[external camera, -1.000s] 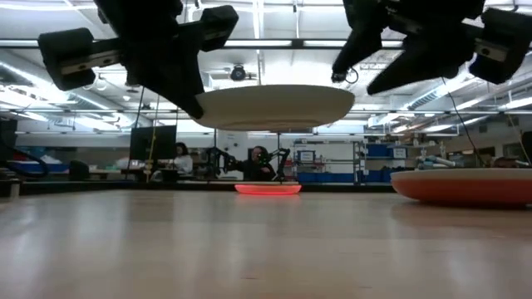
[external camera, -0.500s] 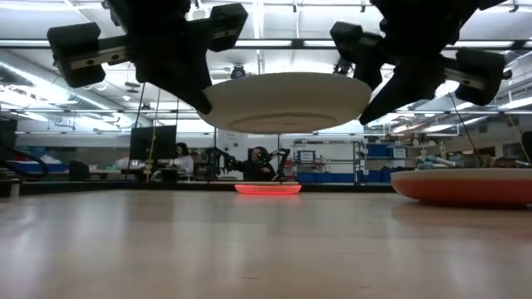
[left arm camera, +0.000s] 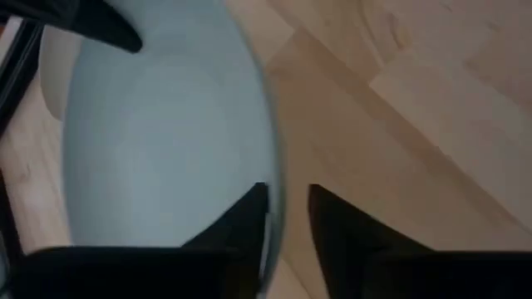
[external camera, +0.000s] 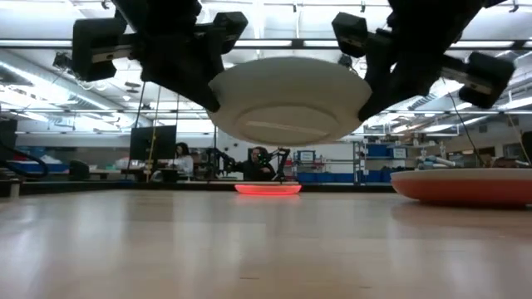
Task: Stack plastic plates
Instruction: Stack the gray plate on top of the light brown plate
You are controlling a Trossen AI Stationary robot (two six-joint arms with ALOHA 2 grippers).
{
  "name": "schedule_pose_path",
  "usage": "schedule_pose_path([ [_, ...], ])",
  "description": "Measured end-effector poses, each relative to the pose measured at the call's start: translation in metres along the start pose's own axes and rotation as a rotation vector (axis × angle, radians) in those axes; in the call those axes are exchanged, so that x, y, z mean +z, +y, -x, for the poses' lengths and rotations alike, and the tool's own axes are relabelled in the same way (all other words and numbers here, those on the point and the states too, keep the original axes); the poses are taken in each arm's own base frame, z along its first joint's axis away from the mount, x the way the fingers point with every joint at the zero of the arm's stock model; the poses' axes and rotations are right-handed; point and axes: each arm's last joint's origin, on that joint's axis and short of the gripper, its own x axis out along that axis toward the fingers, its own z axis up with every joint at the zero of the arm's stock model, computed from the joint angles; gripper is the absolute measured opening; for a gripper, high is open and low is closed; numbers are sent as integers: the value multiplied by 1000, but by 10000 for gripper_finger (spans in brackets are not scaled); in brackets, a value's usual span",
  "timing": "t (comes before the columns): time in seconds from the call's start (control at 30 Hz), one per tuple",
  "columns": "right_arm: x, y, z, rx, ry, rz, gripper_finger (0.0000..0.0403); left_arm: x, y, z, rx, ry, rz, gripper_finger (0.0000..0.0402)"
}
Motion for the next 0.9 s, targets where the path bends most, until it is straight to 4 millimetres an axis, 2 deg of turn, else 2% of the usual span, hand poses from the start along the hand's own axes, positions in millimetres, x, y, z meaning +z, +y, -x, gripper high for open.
schedule_pose_path([
  [0.13, -2, -1, 0, -29, 36, 47, 21, 1, -1, 3, 5, -3, 48, 158],
  [0.27, -5, -3, -1, -37, 66, 47, 21, 6, 4, 18, 58, -7, 106, 208],
  [0.4, -4, 0, 2, -68, 100, 35, 21, 3, 17, 46, 117, -30, 238, 232],
  [0.53, -1, 7, 16, -92, 174, 19, 21, -15, 29, 69, 139, 30, 398, 234],
  [0.7, 4, 14, 52, -66, 281, -187, 21, -43, 44, 99, 192, 37, 684, 227],
  [0.8, 2, 19, 75, -38, 372, -408, 21, -57, 48, 109, 227, 16, 803, 220],
  [0.9, -1, 31, 89, 18, 474, -608, 20, -65, 50, 111, 255, 1, 869, 214],
])
